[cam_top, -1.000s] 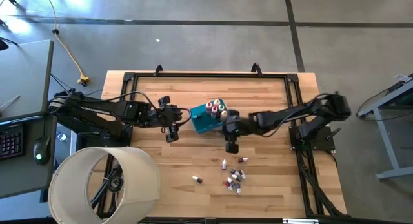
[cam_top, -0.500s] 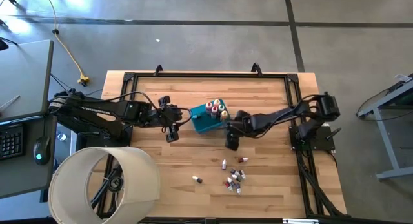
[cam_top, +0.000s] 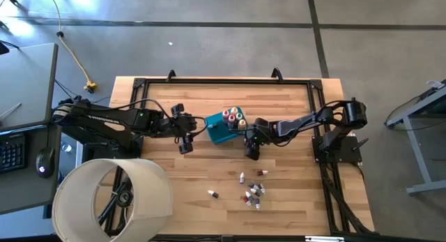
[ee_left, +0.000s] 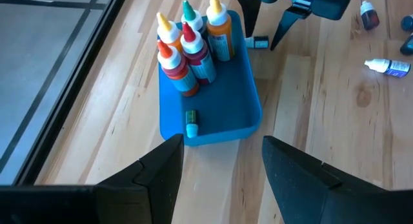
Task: Pick & Place food coloring
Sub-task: Put the top small red food coloring bottle into the bin, then put the top small purple food coloring bottle into the bin, then put the small purple food coloring bottle into the bin
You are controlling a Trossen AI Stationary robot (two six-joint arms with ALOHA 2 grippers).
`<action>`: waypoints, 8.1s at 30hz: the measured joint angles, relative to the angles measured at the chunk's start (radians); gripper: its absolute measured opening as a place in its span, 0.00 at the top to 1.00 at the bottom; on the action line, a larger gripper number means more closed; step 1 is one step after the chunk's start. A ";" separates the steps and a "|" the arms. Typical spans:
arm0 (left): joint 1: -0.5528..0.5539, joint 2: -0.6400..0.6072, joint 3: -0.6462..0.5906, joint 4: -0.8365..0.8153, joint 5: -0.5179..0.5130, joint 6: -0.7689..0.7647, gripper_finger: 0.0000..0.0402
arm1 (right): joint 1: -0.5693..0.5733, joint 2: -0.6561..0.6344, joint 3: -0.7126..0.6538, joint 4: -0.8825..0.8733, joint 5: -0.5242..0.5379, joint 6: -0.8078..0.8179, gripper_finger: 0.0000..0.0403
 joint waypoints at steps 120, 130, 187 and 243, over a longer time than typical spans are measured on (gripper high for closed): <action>0.000 -0.001 0.000 0.035 0.050 -0.034 0.49 | 0.207 0.185 0.098 0.183 -0.515 -0.702 0.61; 0.000 -0.001 0.000 0.030 0.050 -0.034 0.49 | 0.201 0.196 0.098 0.229 -0.487 -0.626 0.81; -0.032 0.339 0.001 0.406 0.601 0.043 0.49 | 0.318 -0.196 0.255 0.203 0.467 -0.527 0.52; -0.281 0.734 0.002 0.687 0.520 0.150 0.79 | 0.359 -0.180 0.255 0.001 0.586 -0.238 0.52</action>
